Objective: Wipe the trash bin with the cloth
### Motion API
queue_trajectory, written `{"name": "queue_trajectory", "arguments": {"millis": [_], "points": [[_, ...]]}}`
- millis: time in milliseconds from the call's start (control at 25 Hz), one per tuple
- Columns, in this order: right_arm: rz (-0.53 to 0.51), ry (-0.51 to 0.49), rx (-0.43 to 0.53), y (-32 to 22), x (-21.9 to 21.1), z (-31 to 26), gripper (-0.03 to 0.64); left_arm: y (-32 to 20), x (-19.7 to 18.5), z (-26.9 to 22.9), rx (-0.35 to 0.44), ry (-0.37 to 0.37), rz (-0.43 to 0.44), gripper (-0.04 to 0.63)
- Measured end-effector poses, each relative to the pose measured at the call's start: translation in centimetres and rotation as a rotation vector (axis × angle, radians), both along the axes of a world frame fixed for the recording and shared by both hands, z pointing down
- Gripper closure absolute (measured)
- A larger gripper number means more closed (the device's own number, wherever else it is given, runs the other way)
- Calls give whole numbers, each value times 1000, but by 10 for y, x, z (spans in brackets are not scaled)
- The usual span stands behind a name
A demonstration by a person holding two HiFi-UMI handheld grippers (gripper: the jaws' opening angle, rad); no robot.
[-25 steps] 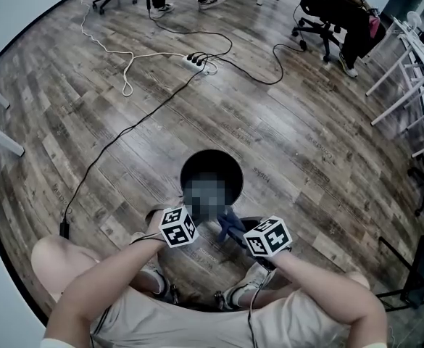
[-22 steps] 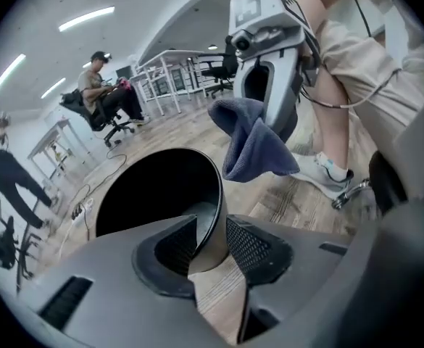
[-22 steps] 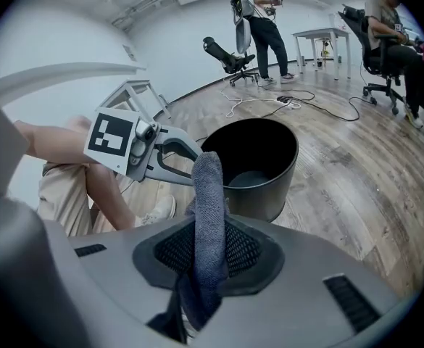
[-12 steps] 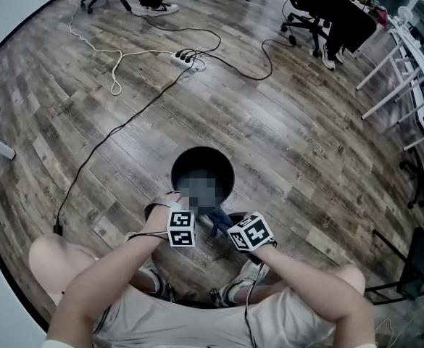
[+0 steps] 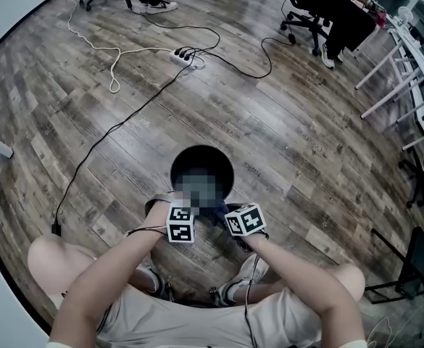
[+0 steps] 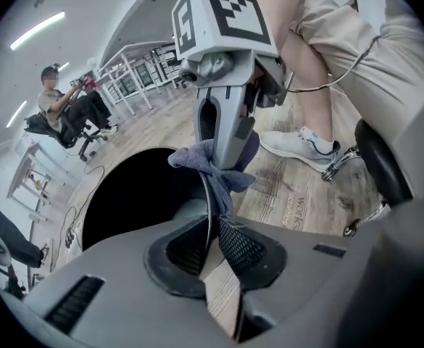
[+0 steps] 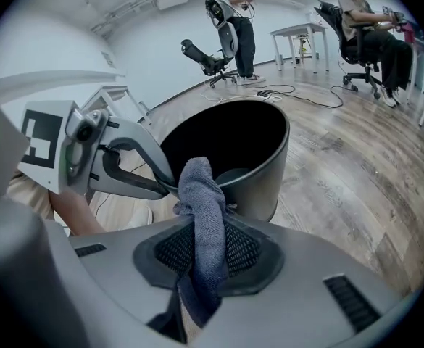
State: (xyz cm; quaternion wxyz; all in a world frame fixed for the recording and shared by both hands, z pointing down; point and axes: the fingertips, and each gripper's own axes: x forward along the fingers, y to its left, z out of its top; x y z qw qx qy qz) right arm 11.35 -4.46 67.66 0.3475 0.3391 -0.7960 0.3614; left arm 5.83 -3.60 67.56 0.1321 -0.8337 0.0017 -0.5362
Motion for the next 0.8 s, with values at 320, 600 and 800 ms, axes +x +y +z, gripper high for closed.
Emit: {"name": "queue_trajectory", "arguments": {"millis": [320,600,800], "points": [[12,19,46,-12,6,29,532,2,1,-2,-79,24,5,554],[-12,82,50,-15,7,74,532,1,-1,-3,-88,27,12,557],[-28,128,58,-18,10,115,532,1,0,-3,-89,27,13,557]]}}
